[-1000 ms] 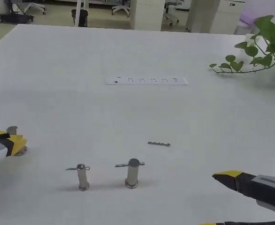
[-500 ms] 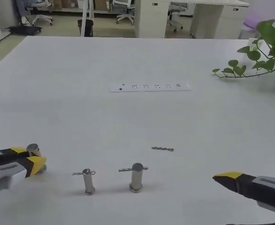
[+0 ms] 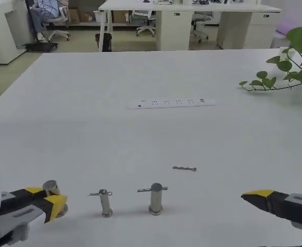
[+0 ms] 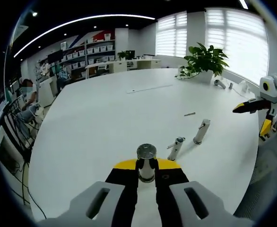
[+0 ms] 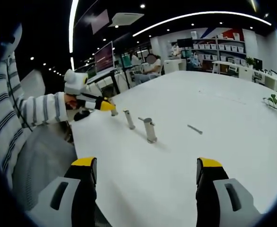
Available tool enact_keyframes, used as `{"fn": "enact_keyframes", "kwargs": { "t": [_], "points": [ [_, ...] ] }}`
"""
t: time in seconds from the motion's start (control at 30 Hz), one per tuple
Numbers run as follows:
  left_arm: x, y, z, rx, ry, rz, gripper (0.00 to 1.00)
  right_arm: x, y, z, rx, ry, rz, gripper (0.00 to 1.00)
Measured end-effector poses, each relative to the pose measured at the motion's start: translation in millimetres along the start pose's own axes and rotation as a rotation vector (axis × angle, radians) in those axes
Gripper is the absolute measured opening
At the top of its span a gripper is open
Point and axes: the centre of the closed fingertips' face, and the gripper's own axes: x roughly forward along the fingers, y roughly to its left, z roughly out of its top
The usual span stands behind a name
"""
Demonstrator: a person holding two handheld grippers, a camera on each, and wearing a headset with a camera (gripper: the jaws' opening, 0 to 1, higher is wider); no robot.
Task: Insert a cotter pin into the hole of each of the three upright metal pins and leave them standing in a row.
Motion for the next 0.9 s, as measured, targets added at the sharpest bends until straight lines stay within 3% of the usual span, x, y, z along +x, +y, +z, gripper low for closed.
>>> {"fn": "enact_keyframes", "kwargs": {
  "t": [0.53,0.63,0.9],
  "points": [
    [14.1,-59.6,-9.6,0.014,0.013,-0.051,0.11,-5.6,2.4,-0.9,-0.023,-0.010,0.014,0.87],
    [18.0,-65.8,-10.8,0.035,0.012,-0.044,0.11,-7.0,2.4,-2.4,-0.024,-0.009,0.015,0.87],
    [23.5,-79.3,-15.1,0.008,0.015,-0.041,0.11,-8.1,2.7,-6.4,-0.018,-0.007,0.018,0.87]
  ]
}}
